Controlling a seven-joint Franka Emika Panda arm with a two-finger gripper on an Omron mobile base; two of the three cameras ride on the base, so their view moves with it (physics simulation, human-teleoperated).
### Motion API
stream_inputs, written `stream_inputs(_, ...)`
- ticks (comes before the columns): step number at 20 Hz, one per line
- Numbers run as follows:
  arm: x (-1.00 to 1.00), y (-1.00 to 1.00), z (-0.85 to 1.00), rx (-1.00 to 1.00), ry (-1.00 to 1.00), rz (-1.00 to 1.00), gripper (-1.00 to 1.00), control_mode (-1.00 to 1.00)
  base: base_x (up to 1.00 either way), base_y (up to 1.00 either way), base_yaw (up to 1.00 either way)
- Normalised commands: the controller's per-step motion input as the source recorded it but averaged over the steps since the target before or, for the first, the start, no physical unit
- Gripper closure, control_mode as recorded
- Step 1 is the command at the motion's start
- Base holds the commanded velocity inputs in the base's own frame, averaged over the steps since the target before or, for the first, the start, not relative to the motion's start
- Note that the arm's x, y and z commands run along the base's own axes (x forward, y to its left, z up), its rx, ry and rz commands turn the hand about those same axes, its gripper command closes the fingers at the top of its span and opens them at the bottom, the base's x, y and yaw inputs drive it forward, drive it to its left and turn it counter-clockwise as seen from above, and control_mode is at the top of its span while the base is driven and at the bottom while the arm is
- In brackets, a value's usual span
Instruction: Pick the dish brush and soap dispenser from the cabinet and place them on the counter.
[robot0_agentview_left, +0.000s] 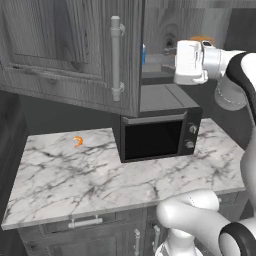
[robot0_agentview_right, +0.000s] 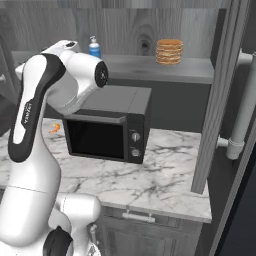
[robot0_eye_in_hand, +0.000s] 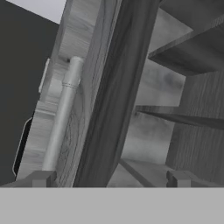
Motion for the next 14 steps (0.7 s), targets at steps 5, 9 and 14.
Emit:
stream_inputs(5,0.18,0.29,-0.06,0.0,-0.01,0.04,-1.0,-1.0,0.0,0.0,0.0)
stream_inputs(9,0.14,0.28,-0.04,0.0,0.0,0.03,-1.0,-1.0,0.0,0.0,0.0)
stream_inputs(14,0.12,0.29,-0.04,0.0,0.0,0.03,-1.0,-1.0,0.0,0.0,0.0)
